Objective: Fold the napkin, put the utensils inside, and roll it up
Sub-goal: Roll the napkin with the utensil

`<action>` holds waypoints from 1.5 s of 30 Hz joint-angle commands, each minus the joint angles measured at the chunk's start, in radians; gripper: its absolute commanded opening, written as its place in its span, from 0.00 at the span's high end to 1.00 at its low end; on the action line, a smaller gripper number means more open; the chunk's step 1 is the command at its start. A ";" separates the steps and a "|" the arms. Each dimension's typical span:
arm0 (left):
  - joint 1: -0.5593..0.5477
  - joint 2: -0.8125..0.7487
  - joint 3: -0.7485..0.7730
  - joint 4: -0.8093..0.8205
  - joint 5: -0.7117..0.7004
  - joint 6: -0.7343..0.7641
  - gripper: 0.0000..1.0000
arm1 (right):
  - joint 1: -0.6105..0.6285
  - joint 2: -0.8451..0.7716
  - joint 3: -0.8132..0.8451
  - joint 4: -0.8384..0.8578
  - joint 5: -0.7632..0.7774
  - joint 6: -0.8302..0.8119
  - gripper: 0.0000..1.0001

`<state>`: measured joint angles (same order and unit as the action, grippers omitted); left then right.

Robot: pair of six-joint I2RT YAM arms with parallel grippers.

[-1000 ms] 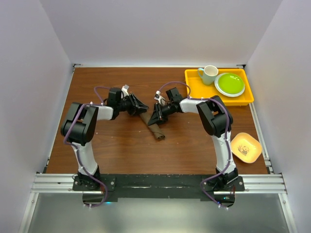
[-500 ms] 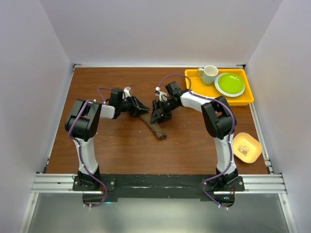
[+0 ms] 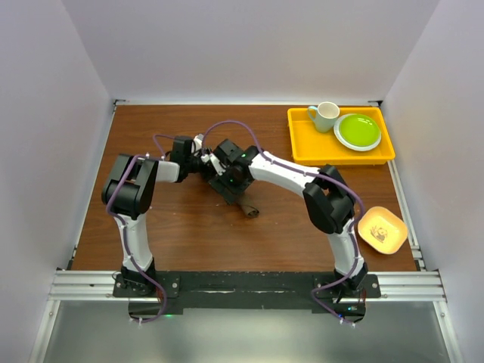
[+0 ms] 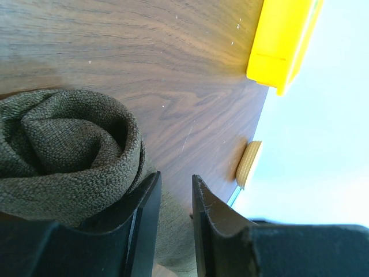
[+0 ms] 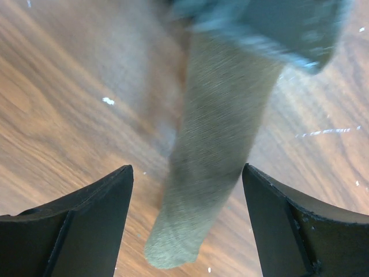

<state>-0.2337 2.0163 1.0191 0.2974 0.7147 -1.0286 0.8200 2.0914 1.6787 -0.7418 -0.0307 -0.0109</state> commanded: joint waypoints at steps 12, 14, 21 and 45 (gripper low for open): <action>0.010 0.002 0.064 -0.110 -0.014 0.065 0.67 | 0.041 0.087 0.026 -0.005 0.239 -0.052 0.41; 0.013 -0.010 0.067 -0.121 -0.012 0.068 0.66 | 0.041 0.087 0.016 0.012 0.230 -0.046 0.53; 0.069 -0.083 0.119 -0.211 -0.031 0.102 0.62 | -0.021 0.079 -0.005 0.035 0.042 0.003 0.79; 0.024 -0.177 -0.002 0.058 0.052 -0.108 0.60 | -0.312 0.079 -0.320 0.642 -0.962 0.565 0.83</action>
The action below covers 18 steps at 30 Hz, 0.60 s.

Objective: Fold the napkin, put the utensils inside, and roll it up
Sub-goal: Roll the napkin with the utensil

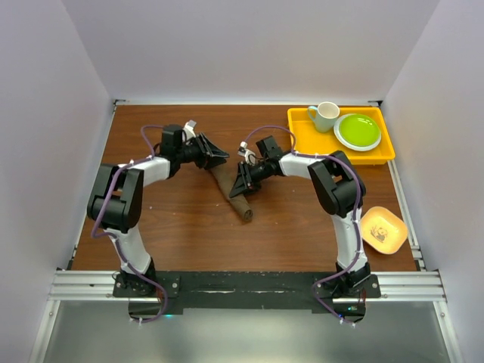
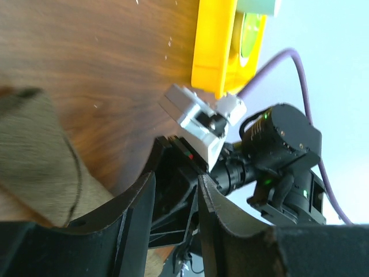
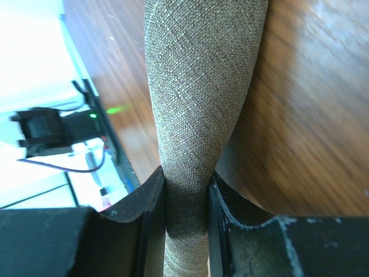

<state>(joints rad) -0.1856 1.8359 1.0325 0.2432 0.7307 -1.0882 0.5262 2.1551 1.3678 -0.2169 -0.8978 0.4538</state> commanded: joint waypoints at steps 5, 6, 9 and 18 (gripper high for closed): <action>-0.049 0.057 -0.038 0.139 0.030 -0.049 0.61 | -0.026 0.041 -0.010 0.125 -0.078 0.095 0.82; -0.049 0.062 -0.045 0.149 0.024 -0.045 0.62 | -0.026 0.045 -0.013 0.123 -0.075 0.094 0.82; -0.049 0.088 -0.066 0.140 0.015 -0.010 0.62 | -0.031 0.058 -0.026 0.129 -0.070 0.091 0.81; -0.046 0.169 -0.075 0.096 -0.017 0.103 0.64 | -0.042 0.060 -0.021 0.085 -0.053 0.068 0.72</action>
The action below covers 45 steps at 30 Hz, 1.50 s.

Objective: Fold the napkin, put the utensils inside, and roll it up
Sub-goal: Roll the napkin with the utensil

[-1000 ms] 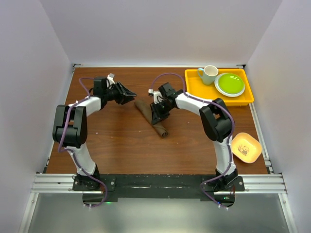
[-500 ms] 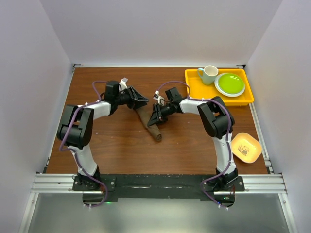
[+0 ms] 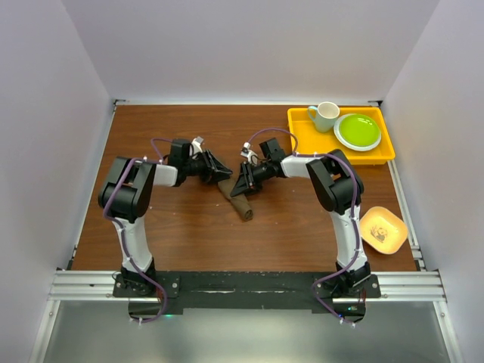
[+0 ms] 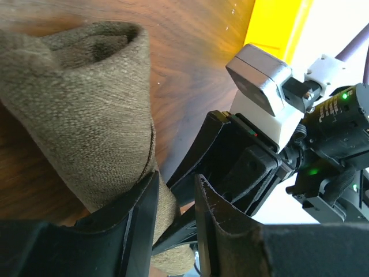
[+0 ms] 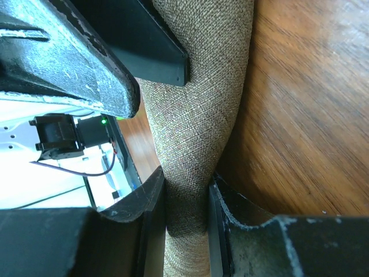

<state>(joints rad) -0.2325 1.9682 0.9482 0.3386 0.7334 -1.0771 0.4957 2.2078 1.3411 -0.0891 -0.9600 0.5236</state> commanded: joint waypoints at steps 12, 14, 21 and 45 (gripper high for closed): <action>0.018 0.084 0.023 0.002 -0.022 0.094 0.64 | -0.011 -0.104 0.219 -0.533 0.265 -0.338 0.39; 0.016 0.086 0.023 0.011 -0.017 0.086 0.64 | -0.011 -0.125 0.243 -0.561 0.317 -0.362 0.39; 0.016 0.083 0.032 -0.015 -0.020 0.098 0.64 | 0.020 -0.192 0.242 -0.540 0.244 -0.344 0.50; 0.016 0.089 0.078 -0.035 -0.008 0.079 0.64 | 0.072 -0.273 0.029 -0.367 0.089 -0.269 0.73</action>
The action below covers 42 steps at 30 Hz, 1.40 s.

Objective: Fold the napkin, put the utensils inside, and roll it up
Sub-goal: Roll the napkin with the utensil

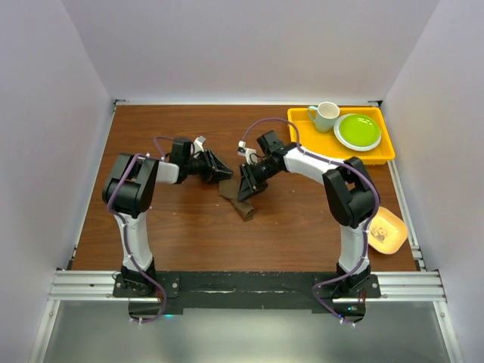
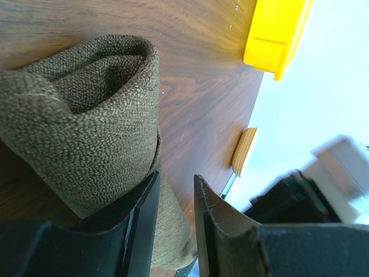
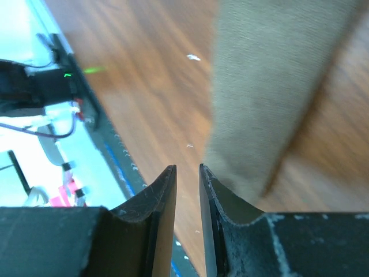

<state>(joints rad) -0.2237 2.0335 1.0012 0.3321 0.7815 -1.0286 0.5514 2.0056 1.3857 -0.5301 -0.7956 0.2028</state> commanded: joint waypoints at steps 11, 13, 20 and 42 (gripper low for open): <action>0.007 -0.002 0.096 -0.068 -0.028 0.030 0.64 | 0.016 -0.044 -0.148 0.099 -0.027 0.000 0.76; 0.007 -0.012 0.108 -0.071 -0.016 0.024 0.64 | 0.016 -0.056 -0.105 0.085 -0.042 0.010 0.75; 0.012 -0.078 0.114 -0.033 0.009 -0.034 0.63 | 0.012 -0.067 0.019 0.064 -0.060 0.049 0.72; 0.118 0.140 0.263 -0.017 -0.004 -0.024 0.64 | -0.002 0.137 0.171 0.030 -0.033 0.038 0.71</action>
<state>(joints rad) -0.1204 2.1494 1.1900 0.3538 0.7727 -1.1069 0.5533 2.1838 1.5425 -0.4767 -0.8314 0.2462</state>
